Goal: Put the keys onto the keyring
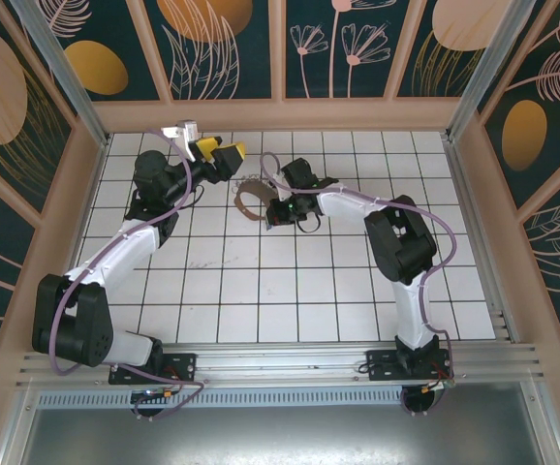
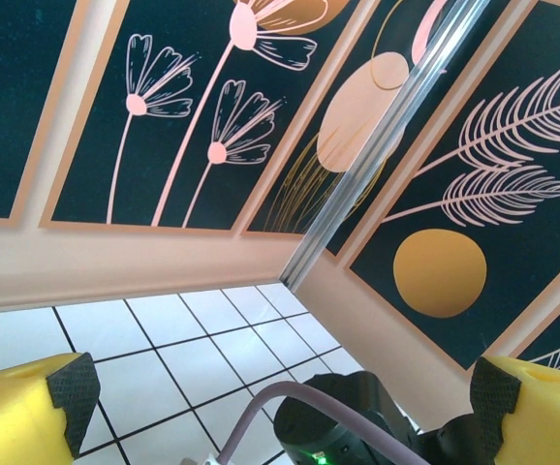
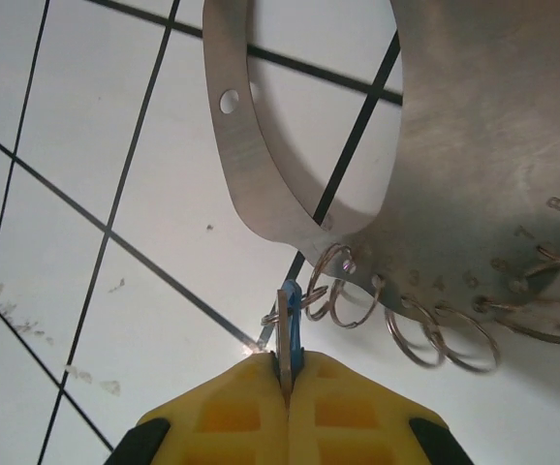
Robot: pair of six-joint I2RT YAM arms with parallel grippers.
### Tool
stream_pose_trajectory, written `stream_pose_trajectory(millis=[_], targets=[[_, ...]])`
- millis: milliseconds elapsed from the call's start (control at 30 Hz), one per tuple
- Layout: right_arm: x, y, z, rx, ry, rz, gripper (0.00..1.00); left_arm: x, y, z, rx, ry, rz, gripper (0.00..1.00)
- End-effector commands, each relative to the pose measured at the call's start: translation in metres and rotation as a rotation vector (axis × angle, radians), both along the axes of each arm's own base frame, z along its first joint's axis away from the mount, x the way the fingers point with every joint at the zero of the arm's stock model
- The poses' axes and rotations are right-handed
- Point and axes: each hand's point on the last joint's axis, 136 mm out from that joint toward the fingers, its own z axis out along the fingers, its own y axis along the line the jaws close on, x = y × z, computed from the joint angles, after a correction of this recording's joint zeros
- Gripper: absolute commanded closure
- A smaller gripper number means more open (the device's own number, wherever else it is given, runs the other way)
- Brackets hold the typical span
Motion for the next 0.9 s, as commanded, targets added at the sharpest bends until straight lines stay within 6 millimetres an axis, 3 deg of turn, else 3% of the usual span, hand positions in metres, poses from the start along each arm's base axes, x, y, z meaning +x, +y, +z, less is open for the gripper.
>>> stream_pose_trajectory(millis=[0, 533, 700, 867], targets=[[-0.009, 0.013, 0.022, 0.113, 0.038, -0.005, 1.00, -0.001, 0.000, 0.013, -0.022, -0.042, -0.010, 0.01], [-0.051, 0.019, 0.003, 0.146, 0.165, 0.022, 1.00, 0.001, 0.000, 0.017, -0.025, -0.043, -0.017, 0.01], [-0.060, 0.012, 0.020, 0.152, 0.140, 0.022, 0.68, 0.001, -0.001, 0.014, -0.024, -0.032, -0.022, 0.01], [-0.064, -0.004, 0.041, 0.139, 0.090, -0.001, 0.55, 0.001, -0.002, 0.013, -0.025, -0.028, -0.025, 0.01]])
